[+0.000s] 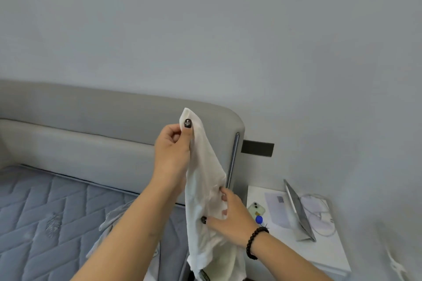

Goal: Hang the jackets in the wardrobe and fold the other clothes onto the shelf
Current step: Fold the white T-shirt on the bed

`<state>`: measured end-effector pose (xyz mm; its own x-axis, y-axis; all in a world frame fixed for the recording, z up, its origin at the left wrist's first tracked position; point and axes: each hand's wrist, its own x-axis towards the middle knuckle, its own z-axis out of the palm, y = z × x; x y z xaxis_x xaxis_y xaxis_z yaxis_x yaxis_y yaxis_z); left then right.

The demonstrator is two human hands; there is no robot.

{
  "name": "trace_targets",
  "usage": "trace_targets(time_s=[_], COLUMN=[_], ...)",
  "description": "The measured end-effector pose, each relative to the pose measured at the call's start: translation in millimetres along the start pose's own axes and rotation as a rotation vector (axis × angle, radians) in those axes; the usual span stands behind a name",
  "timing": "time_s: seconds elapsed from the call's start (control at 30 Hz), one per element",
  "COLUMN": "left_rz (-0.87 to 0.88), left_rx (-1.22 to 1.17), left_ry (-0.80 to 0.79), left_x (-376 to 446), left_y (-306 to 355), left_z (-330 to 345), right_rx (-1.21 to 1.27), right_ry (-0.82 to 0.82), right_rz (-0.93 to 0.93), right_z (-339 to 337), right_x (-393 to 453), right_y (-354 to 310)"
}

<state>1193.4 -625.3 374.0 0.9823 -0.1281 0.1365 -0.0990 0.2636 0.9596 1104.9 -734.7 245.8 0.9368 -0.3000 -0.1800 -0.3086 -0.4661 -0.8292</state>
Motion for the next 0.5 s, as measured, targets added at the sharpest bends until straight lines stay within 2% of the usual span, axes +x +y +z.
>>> trace_targets(time_s=[0.07, 0.23, 0.4, 0.5], left_rz=[0.010, -0.036, -0.154, -0.221], left_rx=[-0.003, -0.029, -0.080, -0.014], left_ry=[-0.046, -0.227, -0.501, -0.642], left_x=[-35.6, -109.9, -164.7, -200.8], left_y=[16.0, 39.3, 39.4, 21.4], left_z=[17.9, 54.3, 80.1, 78.7], right_rx=[-0.005, 0.013, 0.363, 0.514], right_ry=[0.046, 0.301, 0.441, 0.528], right_rz=[-0.019, -0.069, -0.035, -0.017], right_z=[-15.1, -58.7, -104.0, -125.6], right_x=[-39.4, -122.1, -194.0, -236.9], right_y=[5.0, 19.6, 16.3, 12.0])
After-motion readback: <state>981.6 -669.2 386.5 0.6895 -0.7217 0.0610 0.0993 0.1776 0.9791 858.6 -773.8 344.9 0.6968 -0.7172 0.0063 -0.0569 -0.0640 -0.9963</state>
